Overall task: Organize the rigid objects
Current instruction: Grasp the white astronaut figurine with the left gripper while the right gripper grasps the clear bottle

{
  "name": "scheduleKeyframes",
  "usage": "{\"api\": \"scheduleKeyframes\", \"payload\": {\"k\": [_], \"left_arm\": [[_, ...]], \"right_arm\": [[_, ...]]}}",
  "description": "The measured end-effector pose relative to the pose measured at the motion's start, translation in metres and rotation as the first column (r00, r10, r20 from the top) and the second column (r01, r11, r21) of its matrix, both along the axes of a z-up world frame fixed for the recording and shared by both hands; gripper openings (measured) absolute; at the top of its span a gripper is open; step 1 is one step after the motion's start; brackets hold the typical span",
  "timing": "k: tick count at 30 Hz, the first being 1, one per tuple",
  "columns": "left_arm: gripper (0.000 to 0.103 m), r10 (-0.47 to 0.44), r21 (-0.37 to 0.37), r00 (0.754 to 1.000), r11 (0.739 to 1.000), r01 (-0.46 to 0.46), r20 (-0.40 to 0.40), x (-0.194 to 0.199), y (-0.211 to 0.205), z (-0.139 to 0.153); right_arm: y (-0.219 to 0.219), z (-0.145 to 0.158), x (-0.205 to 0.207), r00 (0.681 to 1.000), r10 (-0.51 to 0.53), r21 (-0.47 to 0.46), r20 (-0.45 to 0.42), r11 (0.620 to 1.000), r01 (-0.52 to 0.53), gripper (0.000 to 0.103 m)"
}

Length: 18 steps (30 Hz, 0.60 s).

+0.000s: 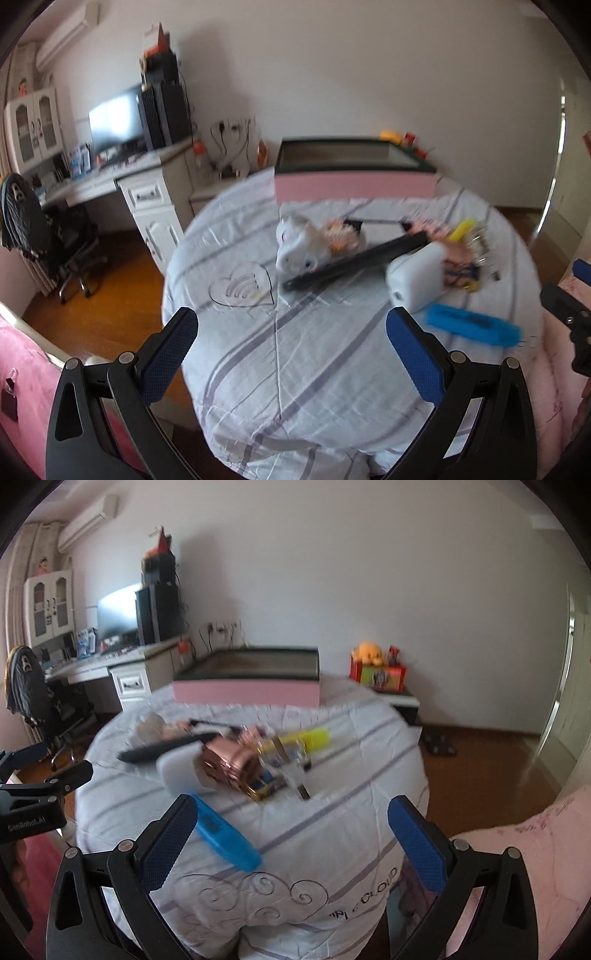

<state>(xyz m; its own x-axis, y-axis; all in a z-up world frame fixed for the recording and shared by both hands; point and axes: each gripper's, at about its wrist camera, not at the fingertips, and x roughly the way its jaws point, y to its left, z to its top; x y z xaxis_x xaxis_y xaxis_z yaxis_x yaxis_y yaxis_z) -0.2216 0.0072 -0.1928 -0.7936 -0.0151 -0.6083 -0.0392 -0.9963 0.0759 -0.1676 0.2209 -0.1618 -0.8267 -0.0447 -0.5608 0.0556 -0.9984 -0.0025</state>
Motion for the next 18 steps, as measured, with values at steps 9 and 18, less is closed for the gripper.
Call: {"api": "scheduleKeyframes", "payload": {"k": [9, 18], "left_arm": [[0.103, 0.01, -0.032, 0.994, 0.999, -0.007, 0.106, -0.044, -0.003, -0.027], [0.103, -0.059, 0.034, 0.992, 0.998, 0.056, 0.113, -0.049, -0.017, -0.011]], "right_arm": [[0.011, -0.031, -0.047, 0.994, 0.001, -0.011, 0.108, 1.0, 0.0, 0.103], [0.006, -0.04, -0.083, 0.988, 0.037, -0.032, 0.151, 0.999, -0.032, 0.103]]}}
